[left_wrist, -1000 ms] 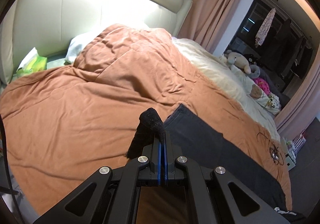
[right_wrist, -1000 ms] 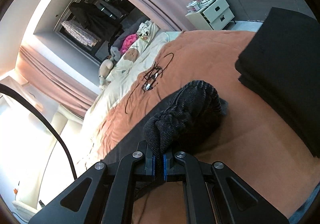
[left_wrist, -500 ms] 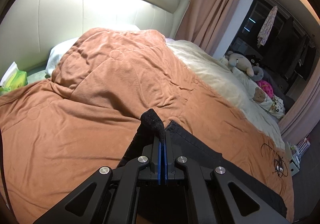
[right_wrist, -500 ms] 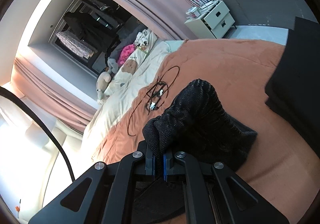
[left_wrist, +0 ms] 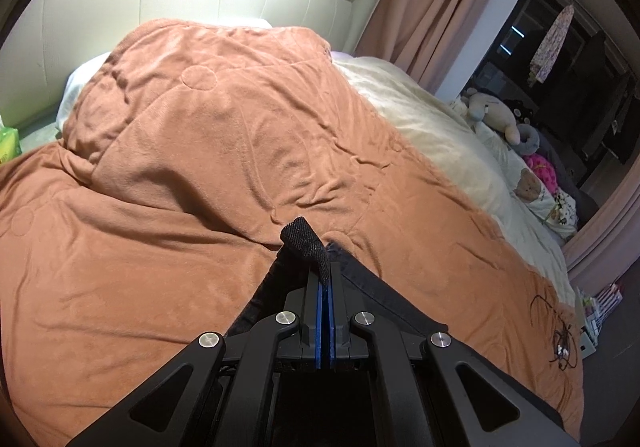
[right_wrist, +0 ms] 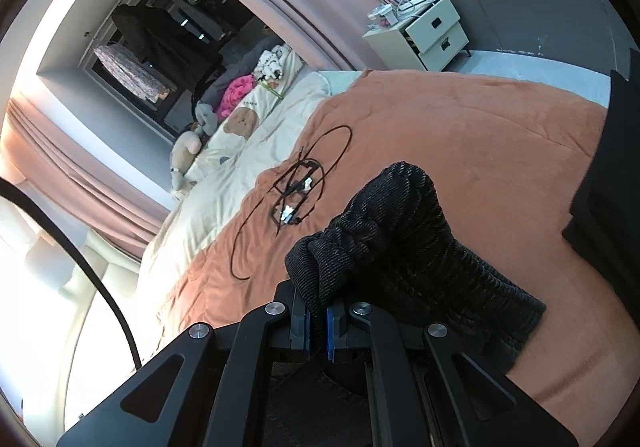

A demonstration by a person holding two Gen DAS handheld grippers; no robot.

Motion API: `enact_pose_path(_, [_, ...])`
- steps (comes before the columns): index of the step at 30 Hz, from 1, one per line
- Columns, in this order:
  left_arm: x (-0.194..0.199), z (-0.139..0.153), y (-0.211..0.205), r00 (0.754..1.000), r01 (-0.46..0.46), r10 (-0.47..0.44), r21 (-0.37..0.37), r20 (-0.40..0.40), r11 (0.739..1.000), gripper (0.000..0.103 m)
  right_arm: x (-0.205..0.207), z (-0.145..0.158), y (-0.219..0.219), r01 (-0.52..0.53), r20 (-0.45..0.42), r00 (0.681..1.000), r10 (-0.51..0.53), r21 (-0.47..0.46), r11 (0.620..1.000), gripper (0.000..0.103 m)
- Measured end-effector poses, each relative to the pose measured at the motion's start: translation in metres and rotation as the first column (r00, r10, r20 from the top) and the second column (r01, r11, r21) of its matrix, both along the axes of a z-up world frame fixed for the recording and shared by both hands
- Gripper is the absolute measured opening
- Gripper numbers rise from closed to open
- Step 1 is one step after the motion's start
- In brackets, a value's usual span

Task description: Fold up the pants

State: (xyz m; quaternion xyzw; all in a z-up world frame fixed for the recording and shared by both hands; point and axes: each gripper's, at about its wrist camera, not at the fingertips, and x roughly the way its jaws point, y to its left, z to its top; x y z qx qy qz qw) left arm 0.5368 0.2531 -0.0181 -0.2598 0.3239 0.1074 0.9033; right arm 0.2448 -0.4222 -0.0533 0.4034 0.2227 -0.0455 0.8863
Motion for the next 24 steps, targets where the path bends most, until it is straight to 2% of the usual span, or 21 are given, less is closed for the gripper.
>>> enact_pose_path(3, [0.021, -0.013, -0.007, 0.999, 0.016, -0.015, 0.015, -0.033, 1.000, 0.001, 0.017, -0.004, -0.003, 0.004, -0.031, 1.000, -0.003, 0.019, 1.000, 0.002])
enact_pose_path(7, [0.051, -0.038, -0.013, 0.993, 0.035, -0.029, 0.050, -0.111, 0.998, 0.001, 0.046, -0.007, 0.002, -0.005, -0.091, 0.996, 0.001, -0.036, 0.999, 0.002])
enact_pose_path(10, [0.070, -0.054, -0.015, 0.988, 0.035, -0.029, 0.037, -0.149, 0.999, 0.001, 0.064, -0.008, 0.002, -0.005, -0.119, 0.993, 0.000, -0.041, 0.999, 0.002])
enact_pose_path(15, [0.100, -0.066, -0.023, 0.983, 0.054, -0.042, 0.064, -0.177, 0.996, 0.001, 0.091, -0.019, -0.001, 0.007, -0.168, 0.986, -0.015, -0.050, 0.999, 0.002])
enact_pose_path(17, [0.109, -0.069, -0.024, 0.983, 0.053, -0.045, 0.044, -0.178, 0.998, 0.001, 0.100, -0.026, -0.004, 0.023, -0.185, 0.982, -0.026, -0.018, 1.000, 0.002])
enact_pose_path(24, [0.138, -0.086, -0.034, 0.975, 0.057, -0.043, 0.057, -0.218, 0.997, 0.001, 0.124, -0.034, -0.003, 0.063, -0.223, 0.972, -0.069, -0.033, 0.997, 0.002])
